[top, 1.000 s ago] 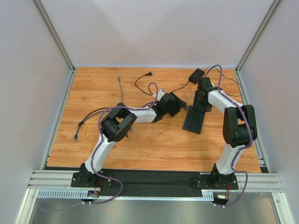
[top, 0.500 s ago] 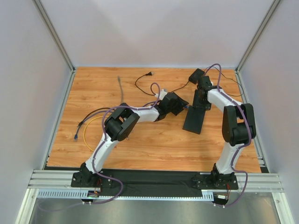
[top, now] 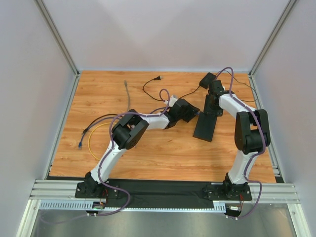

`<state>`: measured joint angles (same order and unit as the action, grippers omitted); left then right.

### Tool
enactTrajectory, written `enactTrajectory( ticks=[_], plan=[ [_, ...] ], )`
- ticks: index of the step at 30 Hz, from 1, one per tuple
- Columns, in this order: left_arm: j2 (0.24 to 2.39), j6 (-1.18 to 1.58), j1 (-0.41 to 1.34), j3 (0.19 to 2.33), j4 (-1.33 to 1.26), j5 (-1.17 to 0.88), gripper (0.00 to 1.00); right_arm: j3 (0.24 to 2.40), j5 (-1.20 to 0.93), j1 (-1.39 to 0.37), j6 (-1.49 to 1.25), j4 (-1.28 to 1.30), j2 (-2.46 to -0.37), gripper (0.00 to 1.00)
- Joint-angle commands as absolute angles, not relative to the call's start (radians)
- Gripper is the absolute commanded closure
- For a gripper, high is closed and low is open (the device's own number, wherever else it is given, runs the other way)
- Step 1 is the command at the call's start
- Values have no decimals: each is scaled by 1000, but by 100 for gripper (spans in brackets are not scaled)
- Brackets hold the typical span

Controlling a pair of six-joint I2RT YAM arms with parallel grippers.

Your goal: Pull the plug from the switch port

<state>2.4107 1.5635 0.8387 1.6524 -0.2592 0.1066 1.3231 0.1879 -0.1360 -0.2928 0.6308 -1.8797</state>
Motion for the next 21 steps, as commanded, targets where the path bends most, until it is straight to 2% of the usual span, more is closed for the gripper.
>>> enactTrajectory(
  ticks=[1, 7, 21],
  plan=[
    [2459, 1560, 859, 1658, -175, 115, 43, 1321, 210, -130, -273, 655, -1927, 47],
    [2454, 1574, 865, 1634, -192, 138, 53, 1321, 207, -132, -272, 658, -1924, 47],
    [2453, 1582, 864, 1611, -247, 153, 60, 1322, 204, -132, -272, 658, -1928, 48]
  ],
)
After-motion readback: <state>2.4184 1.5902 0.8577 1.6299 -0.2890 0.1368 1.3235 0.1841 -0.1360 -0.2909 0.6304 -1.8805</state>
